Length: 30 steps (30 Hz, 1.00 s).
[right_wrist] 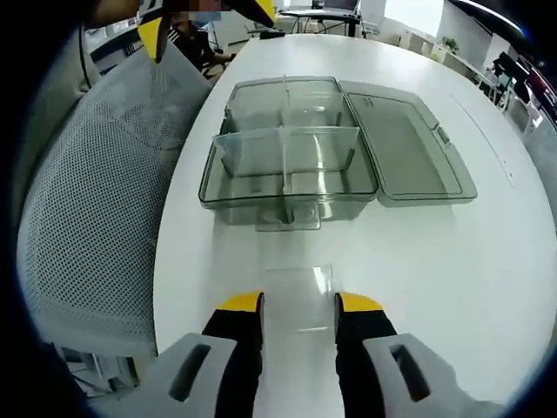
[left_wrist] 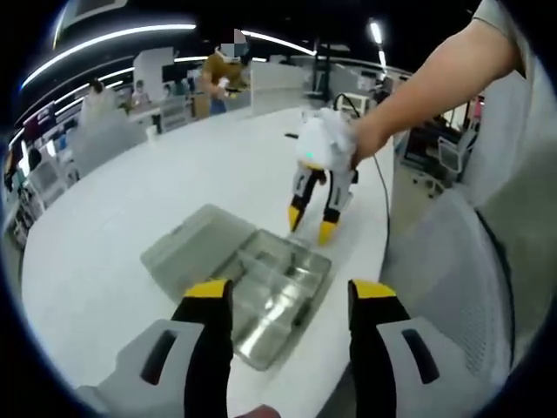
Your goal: Insert the divider into the dual guide fixture by aligning both edges with the guide slots and pushing it downward to the bottom, including one-sided entry, uneven engagement, binding, and posture correction.
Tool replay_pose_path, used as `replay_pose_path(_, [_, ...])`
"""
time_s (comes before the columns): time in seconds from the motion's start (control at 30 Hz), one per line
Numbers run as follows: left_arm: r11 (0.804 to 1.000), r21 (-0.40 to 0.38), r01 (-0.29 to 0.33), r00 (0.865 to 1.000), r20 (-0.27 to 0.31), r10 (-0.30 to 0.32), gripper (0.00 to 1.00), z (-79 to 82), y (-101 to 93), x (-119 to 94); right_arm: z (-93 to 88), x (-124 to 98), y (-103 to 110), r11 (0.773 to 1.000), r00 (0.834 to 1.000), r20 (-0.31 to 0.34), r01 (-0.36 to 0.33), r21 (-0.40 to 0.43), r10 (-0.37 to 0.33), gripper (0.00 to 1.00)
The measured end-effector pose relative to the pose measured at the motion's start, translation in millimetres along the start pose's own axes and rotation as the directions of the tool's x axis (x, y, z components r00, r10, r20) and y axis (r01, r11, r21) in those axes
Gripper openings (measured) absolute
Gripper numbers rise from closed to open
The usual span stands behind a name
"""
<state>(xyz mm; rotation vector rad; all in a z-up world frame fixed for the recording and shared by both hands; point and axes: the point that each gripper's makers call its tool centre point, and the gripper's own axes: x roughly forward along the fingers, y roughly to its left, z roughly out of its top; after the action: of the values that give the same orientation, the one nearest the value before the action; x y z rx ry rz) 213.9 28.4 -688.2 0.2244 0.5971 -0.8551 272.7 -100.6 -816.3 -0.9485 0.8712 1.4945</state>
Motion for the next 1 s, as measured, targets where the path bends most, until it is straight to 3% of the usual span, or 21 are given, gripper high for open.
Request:
replay_pose_path(0.5, [1.0,-0.021,0.017,1.0,-0.006,-0.018,0.51,-1.8,-2.1,8.4,-1.0,-9.9,1.5,1.0,1.0,0.006,0.019,-0.002,-0.019,0.27])
replay_pose_path(1.0, [0.994,-0.086,0.069,0.998,-0.003,-0.069,0.45,6.9,-7.4,35.0,15.9,-27.6,4.1,0.998,0.998,0.036,0.051,-0.031,-0.05,0.27])
